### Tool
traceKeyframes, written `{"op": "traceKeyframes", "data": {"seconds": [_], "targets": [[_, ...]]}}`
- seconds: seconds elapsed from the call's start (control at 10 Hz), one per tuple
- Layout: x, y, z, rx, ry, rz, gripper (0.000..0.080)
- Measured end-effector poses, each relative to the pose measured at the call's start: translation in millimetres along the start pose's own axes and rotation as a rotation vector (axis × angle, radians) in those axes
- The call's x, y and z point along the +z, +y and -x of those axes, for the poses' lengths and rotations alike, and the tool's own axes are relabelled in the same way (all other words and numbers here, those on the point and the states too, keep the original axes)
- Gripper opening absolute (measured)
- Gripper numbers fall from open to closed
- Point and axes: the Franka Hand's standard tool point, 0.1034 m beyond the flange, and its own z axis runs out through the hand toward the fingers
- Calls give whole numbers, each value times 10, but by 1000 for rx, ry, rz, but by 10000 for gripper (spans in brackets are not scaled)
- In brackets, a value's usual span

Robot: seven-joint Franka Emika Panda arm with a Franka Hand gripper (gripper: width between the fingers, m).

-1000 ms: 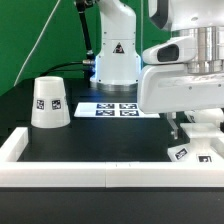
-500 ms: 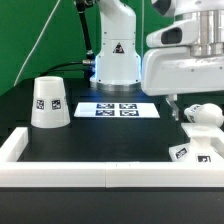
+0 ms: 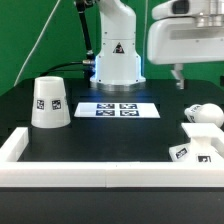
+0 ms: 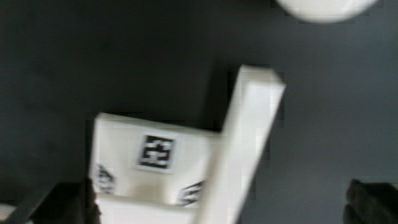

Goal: Assemble lamp

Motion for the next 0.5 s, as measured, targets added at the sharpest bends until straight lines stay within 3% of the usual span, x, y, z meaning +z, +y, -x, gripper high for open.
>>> {"op": "traceKeyframes", "data": {"seconds": [0.1,0.5], "targets": [[48,-5,61,11,-37,-5,699],[51,0,56,11,-33,-4,699]]}}
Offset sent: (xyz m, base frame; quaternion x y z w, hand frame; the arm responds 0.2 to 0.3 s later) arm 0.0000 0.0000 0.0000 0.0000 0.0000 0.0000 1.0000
